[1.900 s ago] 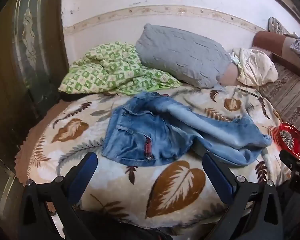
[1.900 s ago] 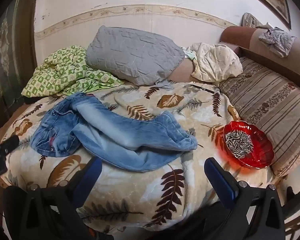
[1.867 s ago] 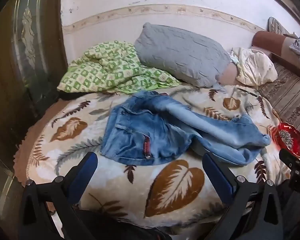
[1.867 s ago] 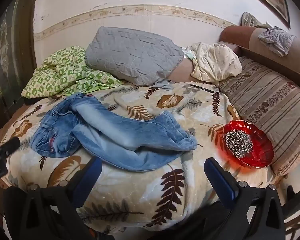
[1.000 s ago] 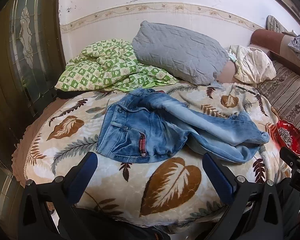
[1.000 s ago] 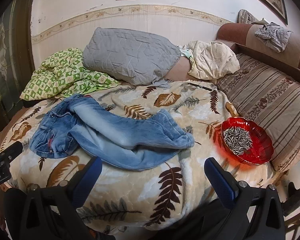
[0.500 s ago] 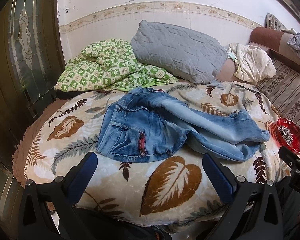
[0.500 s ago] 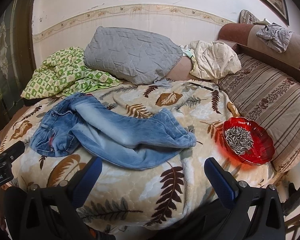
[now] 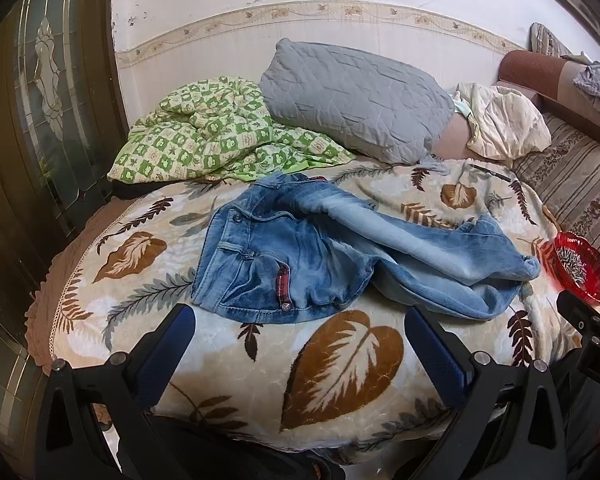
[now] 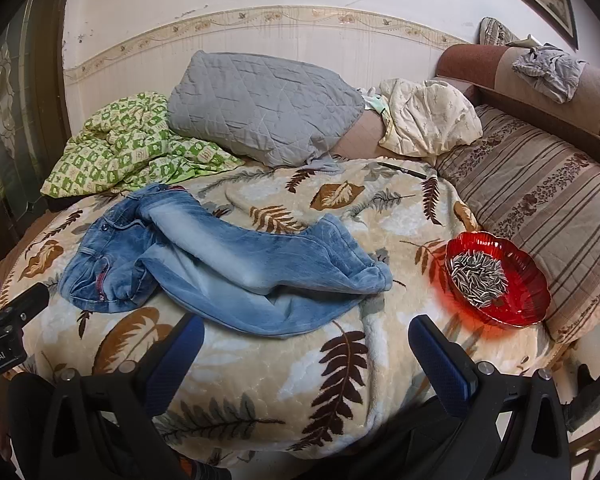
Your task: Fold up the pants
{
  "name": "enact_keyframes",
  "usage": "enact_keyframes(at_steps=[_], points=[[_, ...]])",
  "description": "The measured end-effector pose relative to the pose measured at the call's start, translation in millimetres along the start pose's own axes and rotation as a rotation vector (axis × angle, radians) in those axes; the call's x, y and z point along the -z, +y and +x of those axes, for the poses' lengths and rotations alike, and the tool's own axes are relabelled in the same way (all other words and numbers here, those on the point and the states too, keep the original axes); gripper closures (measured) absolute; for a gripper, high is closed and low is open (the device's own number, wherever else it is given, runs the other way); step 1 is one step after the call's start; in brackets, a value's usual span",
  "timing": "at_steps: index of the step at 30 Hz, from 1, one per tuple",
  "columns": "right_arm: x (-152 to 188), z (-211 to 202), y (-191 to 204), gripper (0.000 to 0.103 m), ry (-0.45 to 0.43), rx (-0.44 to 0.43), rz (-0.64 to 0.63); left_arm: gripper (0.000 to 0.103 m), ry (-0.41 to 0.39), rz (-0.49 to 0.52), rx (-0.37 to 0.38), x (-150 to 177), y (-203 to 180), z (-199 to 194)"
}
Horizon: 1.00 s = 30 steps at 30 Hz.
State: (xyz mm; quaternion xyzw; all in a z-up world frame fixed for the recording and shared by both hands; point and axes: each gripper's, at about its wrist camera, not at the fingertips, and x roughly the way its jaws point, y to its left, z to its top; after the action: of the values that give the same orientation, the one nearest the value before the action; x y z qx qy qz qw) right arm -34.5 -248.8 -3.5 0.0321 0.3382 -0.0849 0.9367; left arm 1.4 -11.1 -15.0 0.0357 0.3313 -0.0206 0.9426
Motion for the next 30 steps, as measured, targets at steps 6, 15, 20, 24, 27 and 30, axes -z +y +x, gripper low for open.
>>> enact_keyframes(at_steps=[6, 15, 20, 24, 27, 30], points=[[0.0, 1.6, -1.6, 0.000, 0.004, -0.002, 0.000, 0.000, 0.002, 0.002, 0.000, -0.7, 0.2, 0.3], [-0.2, 2.1, -0.9, 0.000, 0.005, -0.002, 0.000, 0.000, 0.002, 0.004, -0.002, -1.1, -0.4, 0.4], [0.7, 3.1, -0.4, 0.000, 0.008, -0.002, 0.000, 0.000, 0.002, 0.004, -0.001, -1.3, -0.7, 0.3], [0.8, 3.4, -0.6, 0.000, 0.009, -0.002, 0.001, 0.000, 0.002, 0.005, -0.001, -1.2, -0.6, 0.4], [1.4, 4.5, -0.8, 0.000, 0.012, -0.003, 0.004, 0.000, 0.007, 0.010, -0.002, -1.3, -1.5, 1.5], [1.9, 5.4, -1.4, 0.000, 0.016, -0.003, 0.005, 0.000, 0.008, 0.014, -0.003, -0.9, -5.0, 2.1]])
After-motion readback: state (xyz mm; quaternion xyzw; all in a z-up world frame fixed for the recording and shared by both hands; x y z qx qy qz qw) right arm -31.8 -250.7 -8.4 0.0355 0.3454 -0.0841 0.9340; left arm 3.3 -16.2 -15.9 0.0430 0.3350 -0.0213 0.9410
